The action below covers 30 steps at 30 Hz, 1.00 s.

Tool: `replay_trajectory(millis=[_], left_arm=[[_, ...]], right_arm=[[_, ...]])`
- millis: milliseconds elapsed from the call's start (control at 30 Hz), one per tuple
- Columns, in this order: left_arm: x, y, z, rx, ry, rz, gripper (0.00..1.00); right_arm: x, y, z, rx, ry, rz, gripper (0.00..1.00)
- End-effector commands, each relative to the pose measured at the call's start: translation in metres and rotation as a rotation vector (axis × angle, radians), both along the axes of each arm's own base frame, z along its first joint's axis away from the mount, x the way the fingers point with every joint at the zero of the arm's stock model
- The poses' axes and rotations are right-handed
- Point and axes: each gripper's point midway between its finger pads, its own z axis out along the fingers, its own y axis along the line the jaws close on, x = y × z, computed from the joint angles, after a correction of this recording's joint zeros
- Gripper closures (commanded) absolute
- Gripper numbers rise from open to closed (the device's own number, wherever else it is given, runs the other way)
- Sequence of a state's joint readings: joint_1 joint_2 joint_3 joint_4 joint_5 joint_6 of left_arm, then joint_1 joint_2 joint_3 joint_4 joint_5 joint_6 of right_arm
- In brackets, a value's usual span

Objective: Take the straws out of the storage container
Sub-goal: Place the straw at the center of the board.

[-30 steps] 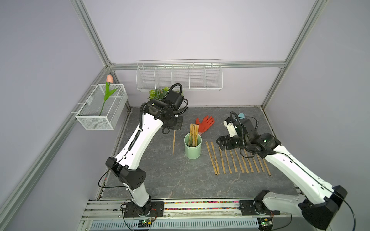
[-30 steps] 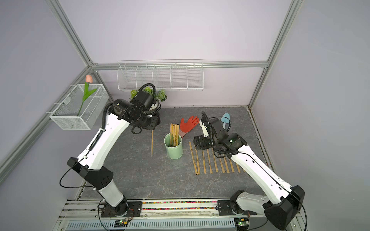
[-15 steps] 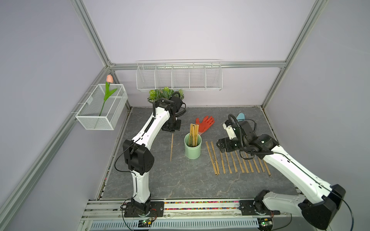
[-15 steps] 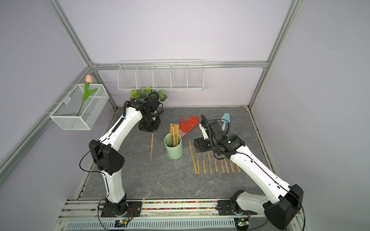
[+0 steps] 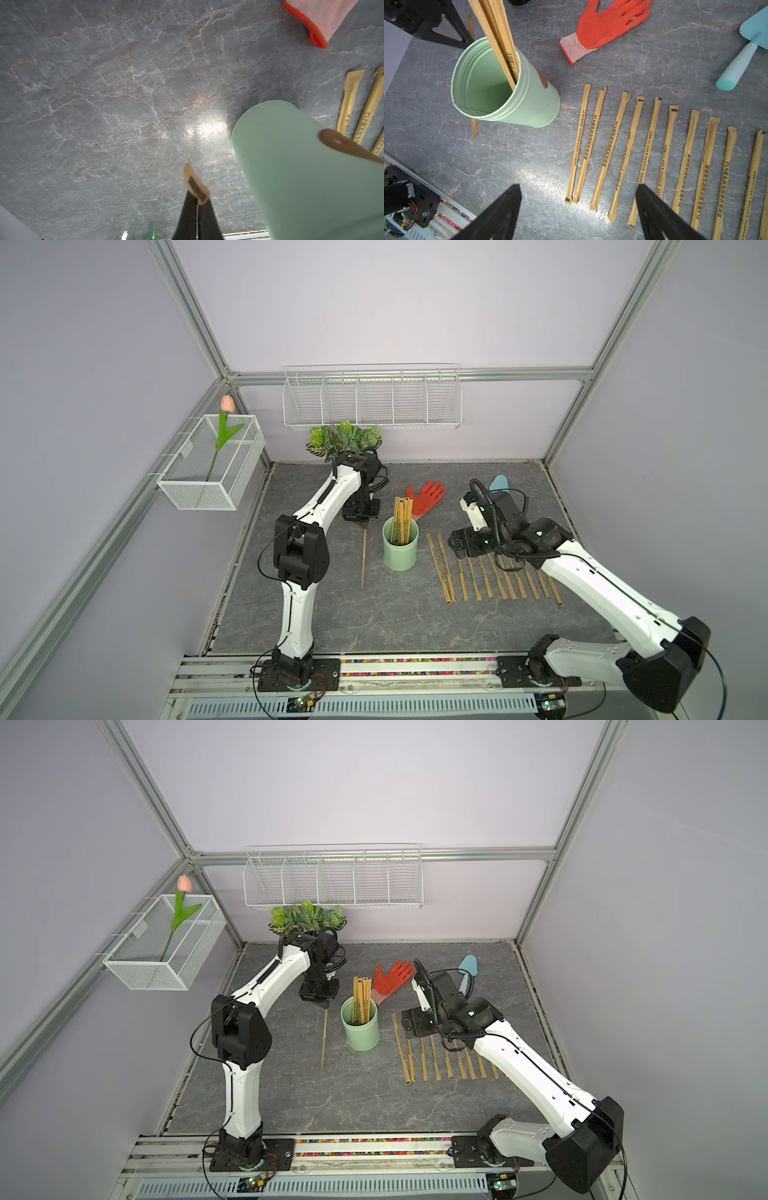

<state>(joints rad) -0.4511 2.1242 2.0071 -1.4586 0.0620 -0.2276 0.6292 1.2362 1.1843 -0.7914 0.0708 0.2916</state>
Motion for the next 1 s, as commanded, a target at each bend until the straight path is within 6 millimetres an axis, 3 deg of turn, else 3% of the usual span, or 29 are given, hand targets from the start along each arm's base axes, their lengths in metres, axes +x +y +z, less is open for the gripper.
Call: replay_trajectory(millis=[0, 967], left_arm=[[0.001, -0.003, -0.016, -0.023, 0.027, 0.009, 0.99], [0.002, -0.004, -0.068, -0.039, 0.106, 0.038, 0.98]], right_arm=[[-0.002, 0.001, -0.009, -0.016, 0.016, 0.013, 0.11], [0.004, 0.008, -0.017, -0.023, 0.044, 0.018, 0.11]])
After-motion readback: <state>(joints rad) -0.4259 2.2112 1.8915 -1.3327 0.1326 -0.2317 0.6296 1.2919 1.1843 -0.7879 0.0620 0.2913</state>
